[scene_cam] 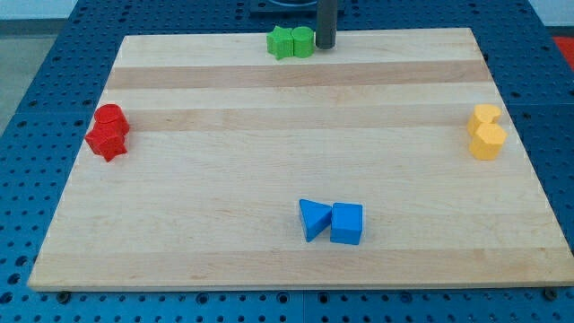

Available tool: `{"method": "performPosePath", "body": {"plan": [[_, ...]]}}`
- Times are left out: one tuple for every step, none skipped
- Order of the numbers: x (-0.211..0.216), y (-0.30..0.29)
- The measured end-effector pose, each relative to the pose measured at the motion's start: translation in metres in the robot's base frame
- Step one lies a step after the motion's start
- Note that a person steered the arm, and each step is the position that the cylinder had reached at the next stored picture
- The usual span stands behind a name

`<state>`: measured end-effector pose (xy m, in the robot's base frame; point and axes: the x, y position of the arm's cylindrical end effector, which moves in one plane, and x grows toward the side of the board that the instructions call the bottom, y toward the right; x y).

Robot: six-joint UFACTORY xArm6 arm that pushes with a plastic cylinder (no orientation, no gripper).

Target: Separate the yellow hexagon from yellow heart

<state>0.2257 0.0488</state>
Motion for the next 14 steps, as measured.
{"method": "performPosePath", "body": {"plan": [[0.049,0.034],[0.063,0.042],[0.063,0.042],[0.063,0.063],[0.063,0.139],[0.058,0.229],[0.075,0.296],[0.136,0.296],[0.136,0.297],[0.135,0.297],[0.139,0.296],[0.154,0.296],[0.191,0.296],[0.215,0.293]]}}
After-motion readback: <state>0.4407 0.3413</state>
